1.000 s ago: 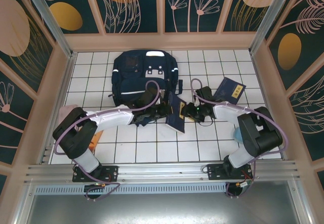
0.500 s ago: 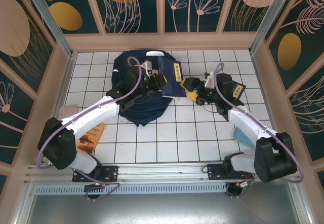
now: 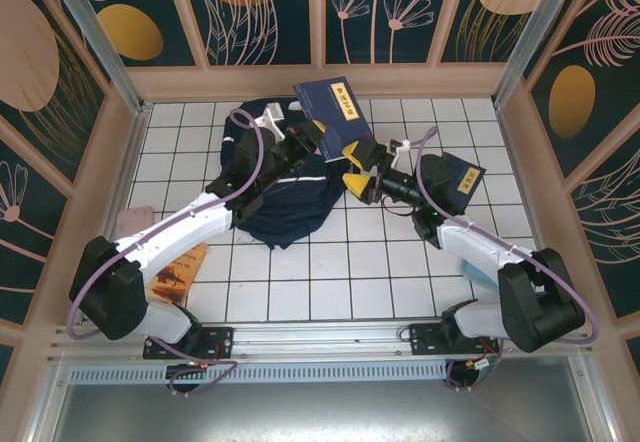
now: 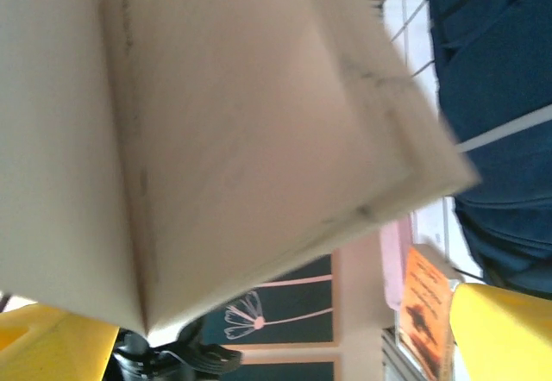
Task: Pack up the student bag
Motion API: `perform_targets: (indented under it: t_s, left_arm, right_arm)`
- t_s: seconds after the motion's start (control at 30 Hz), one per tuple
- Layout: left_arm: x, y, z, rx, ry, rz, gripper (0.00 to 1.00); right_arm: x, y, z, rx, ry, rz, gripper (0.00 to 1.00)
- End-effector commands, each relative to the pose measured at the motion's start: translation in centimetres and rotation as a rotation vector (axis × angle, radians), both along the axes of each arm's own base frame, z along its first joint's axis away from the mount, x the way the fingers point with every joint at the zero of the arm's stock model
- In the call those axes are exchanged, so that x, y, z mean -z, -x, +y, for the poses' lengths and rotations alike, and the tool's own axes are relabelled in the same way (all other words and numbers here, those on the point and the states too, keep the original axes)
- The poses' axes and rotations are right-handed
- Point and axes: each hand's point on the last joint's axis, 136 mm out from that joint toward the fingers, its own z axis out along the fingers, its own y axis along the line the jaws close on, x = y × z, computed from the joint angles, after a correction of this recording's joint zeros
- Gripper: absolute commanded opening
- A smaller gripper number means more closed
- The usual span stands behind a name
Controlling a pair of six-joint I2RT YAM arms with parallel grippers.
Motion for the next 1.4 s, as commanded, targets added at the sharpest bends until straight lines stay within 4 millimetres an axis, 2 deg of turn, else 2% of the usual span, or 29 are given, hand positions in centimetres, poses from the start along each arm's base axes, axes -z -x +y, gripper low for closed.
perform_targets:
  t_s: [0.0, 0.17, 0.33, 0.4, 0.67, 0.8, 0.97, 1.2, 1.27, 1.3, 1.37]
  left_arm:
    - [-3.2, 0.3, 0.8, -0.025, 0.149, -0.053, 0.06]
    - [-2.3, 0.3, 1.5, -0.059, 0.179, -0.019, 0.05]
    - [-1.6, 0.2, 1.8, -0.078, 0.185, -0.003, 0.05]
    - [-0.4, 0.3, 2.0, -0.08, 0.176, 0.015, 0.05]
    - [0.0, 0.3, 1.5, -0.057, 0.177, 0.027, 0.06]
    - [0.3, 0.5, 1.6, -0.061, 0.169, 0.039, 0.1]
    - [0.9, 0.8, 1.1, -0.025, 0.152, 0.048, 0.13]
    - [1.7, 1.2, 1.0, -0.01, 0.174, 0.071, 0.13]
    - [1.9, 1.1, 1.4, -0.031, 0.176, 0.072, 0.13]
    - [1.9, 1.0, 1.6, -0.041, 0.166, 0.071, 0.15]
    - [2.3, 0.8, 1.8, -0.056, 0.12, 0.078, 0.26]
  right_arm:
    - [-3.8, -0.7, -0.6, 0.066, -0.112, -0.103, 0.98]
    - [-5.2, -1.2, -1.3, 0.13, -0.183, -0.159, 0.86]
    - [-5.8, -1.7, -2.0, 0.181, -0.214, -0.176, 0.71]
    - [-5.8, -1.9, -1.9, 0.185, -0.206, -0.176, 0.66]
    - [-5.1, -3.0, -1.7, 0.25, -0.157, -0.163, 0.49]
    - [-4.3, -3.8, -2.1, 0.335, -0.051, -0.175, 0.39]
    - [-3.6, -4.4, -2.1, 0.357, -0.011, -0.164, 0.32]
    - [-3.5, -4.8, -0.8, 0.291, -0.042, -0.16, 0.33]
    - [-3.6, -4.9, -0.5, 0.278, -0.05, -0.161, 0.29]
    - [-3.6, -4.9, -0.4, 0.276, -0.05, -0.161, 0.27]
    - [-3.3, -4.9, -0.7, 0.286, -0.03, -0.16, 0.2]
